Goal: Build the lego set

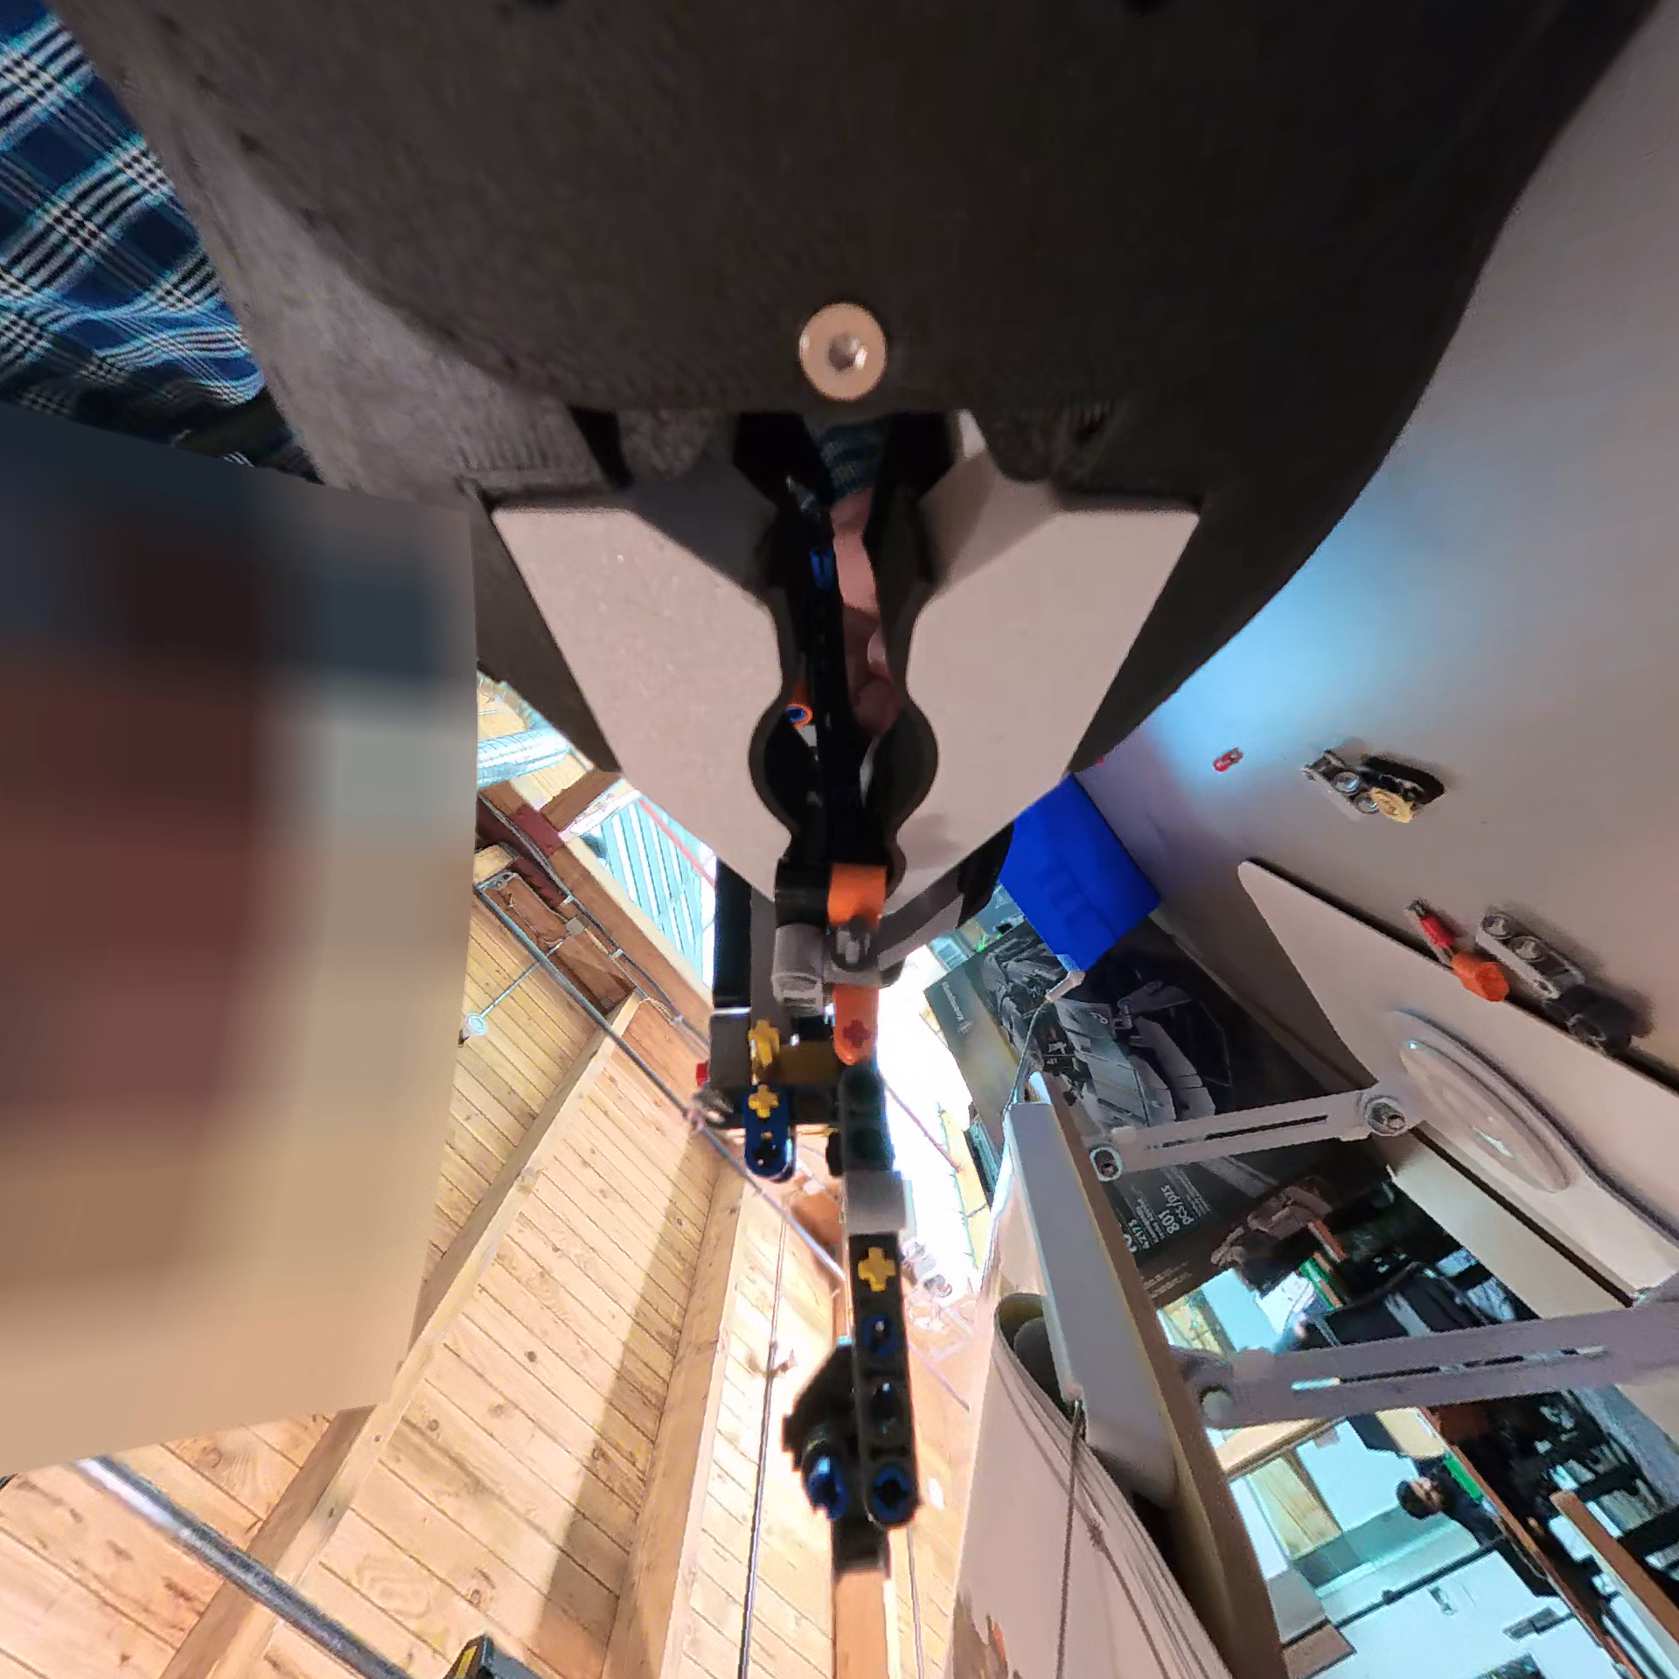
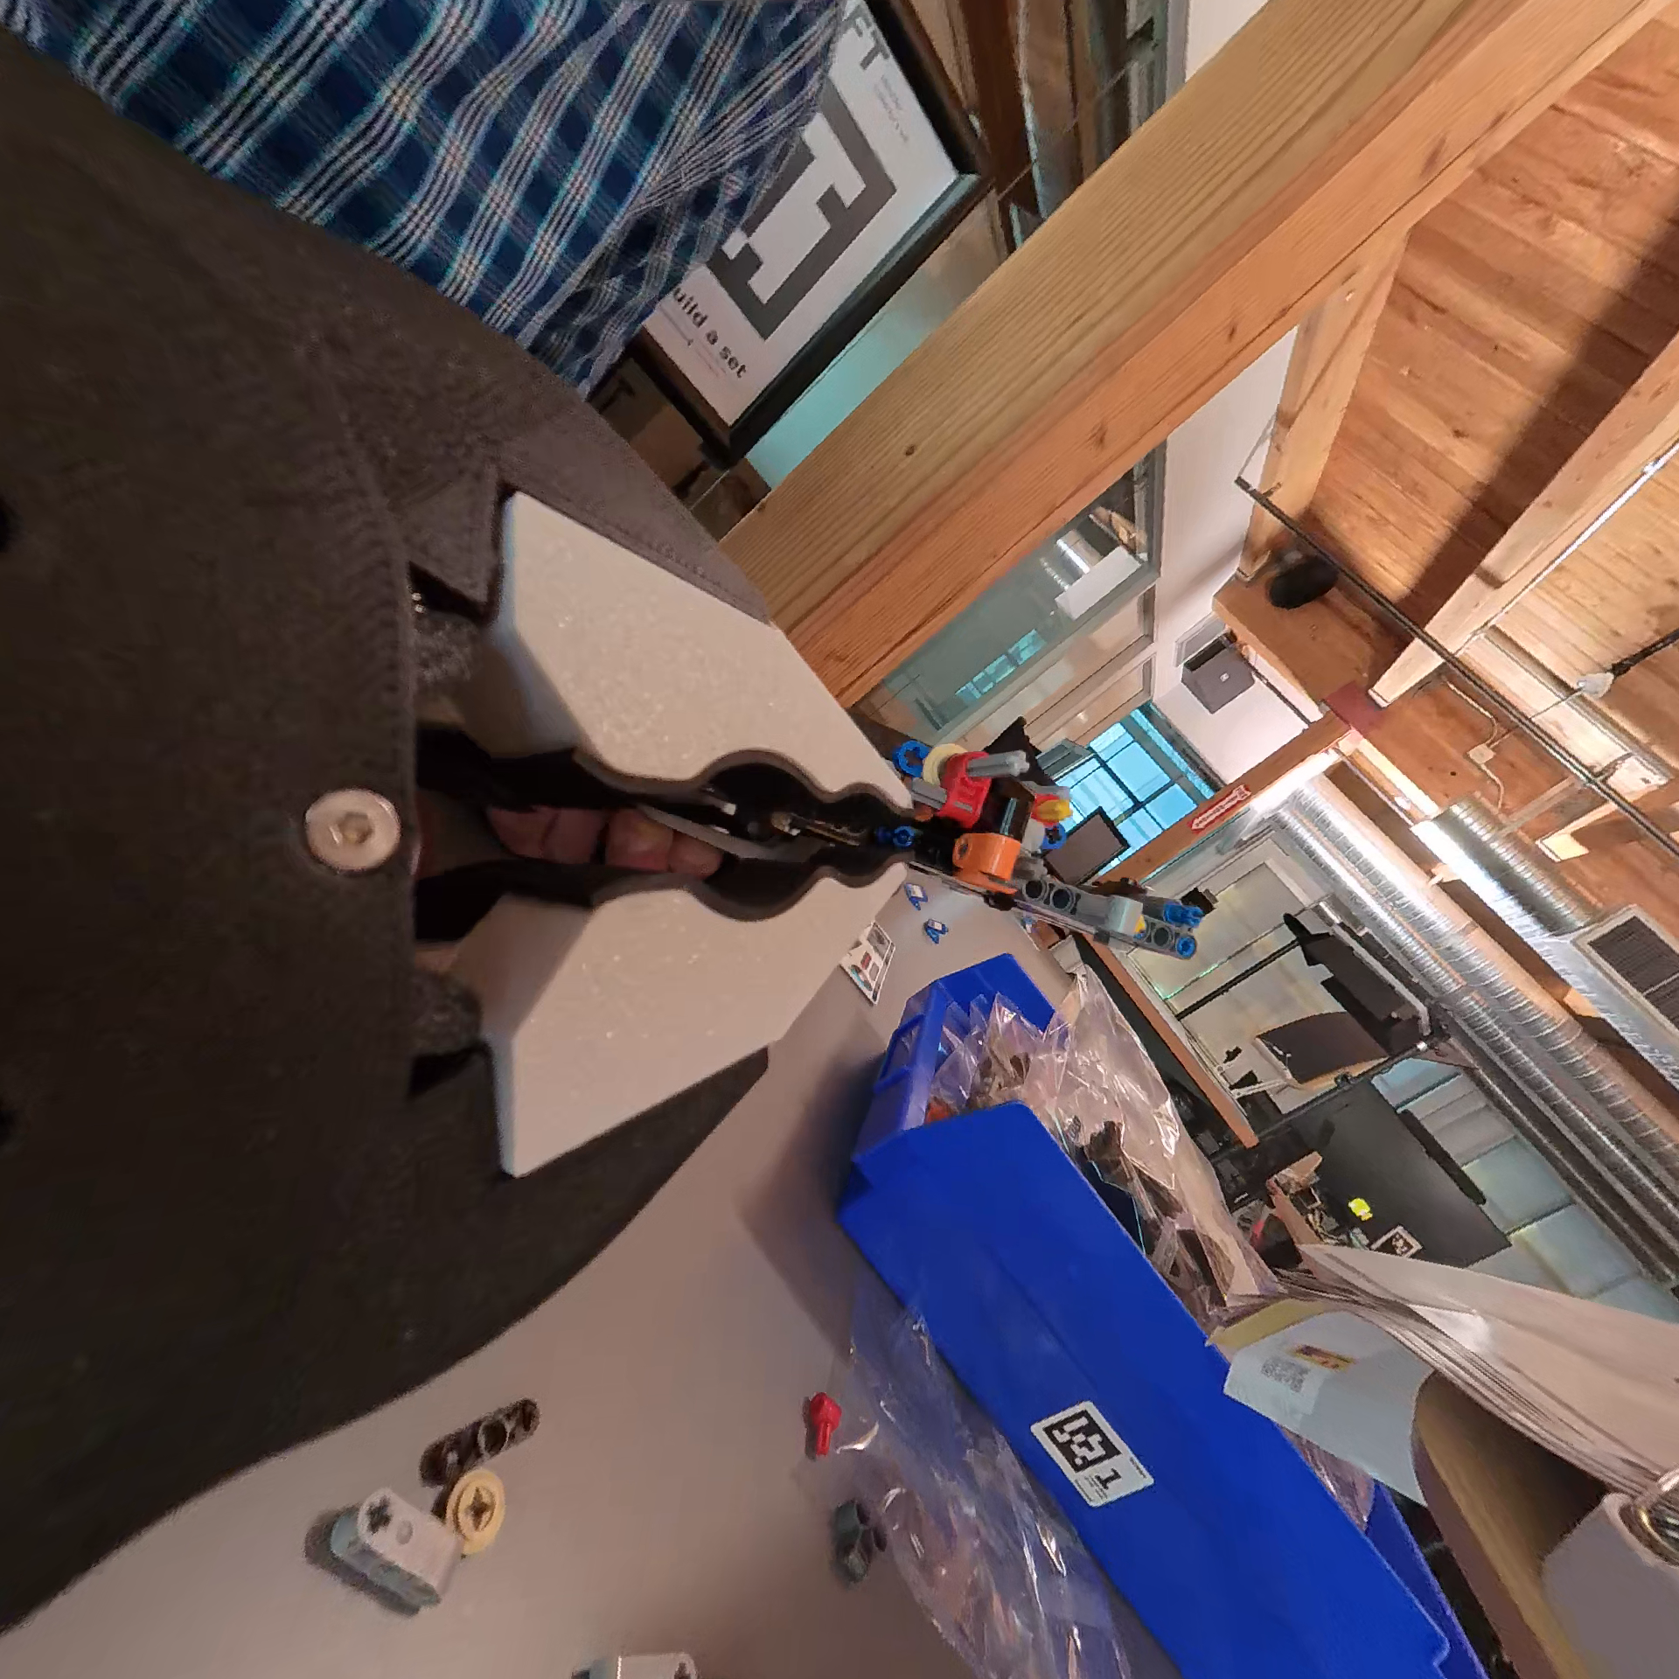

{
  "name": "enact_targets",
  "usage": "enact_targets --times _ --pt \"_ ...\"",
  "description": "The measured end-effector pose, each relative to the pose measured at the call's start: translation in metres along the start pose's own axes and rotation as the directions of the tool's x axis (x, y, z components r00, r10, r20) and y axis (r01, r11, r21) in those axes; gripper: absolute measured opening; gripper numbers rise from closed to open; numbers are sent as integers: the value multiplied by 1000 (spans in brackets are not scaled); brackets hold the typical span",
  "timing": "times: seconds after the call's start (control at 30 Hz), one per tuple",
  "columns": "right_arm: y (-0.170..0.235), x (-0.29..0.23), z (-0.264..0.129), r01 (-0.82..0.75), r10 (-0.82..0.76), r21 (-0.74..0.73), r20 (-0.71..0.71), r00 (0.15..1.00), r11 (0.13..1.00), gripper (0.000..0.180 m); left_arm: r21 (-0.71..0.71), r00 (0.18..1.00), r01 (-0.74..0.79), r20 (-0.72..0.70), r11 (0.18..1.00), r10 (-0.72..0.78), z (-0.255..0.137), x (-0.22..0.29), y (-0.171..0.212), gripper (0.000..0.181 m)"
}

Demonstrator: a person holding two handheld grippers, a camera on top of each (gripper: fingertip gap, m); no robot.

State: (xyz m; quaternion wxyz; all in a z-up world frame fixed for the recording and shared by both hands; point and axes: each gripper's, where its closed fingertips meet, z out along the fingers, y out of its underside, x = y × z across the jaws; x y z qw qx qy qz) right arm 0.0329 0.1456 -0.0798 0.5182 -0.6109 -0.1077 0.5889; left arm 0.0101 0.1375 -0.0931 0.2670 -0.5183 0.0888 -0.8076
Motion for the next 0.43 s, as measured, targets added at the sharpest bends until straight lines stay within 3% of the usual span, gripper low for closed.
enact_targets --times 0.07,0.17,0.23,0.33,0.43 --pt "2 -2 -3 22 -22 -16 13 1000 1000 0 -26 1000 -23 7 999 23 -1 2 2 5" --pt "-47 15 -45 10 -3 172 -43 999 985 0 128 999 -45 20 991 43 -34 7 -39 5" --pt "-37 14 -51 79 -73 69 -82 994 994 0 -6 987 -124 103 992 123 -35 3 -23 5" --pt "-25 1 -37 88 -90 -41 -51 995 995 0 -5 1000 -15 16 1000 15 -27 7 -15 6" --pt "-17 -6 -29 59 -60 -67 -18 998 996 1 -14 1000 -1 -28 1000 1 -27 11 -15 6"
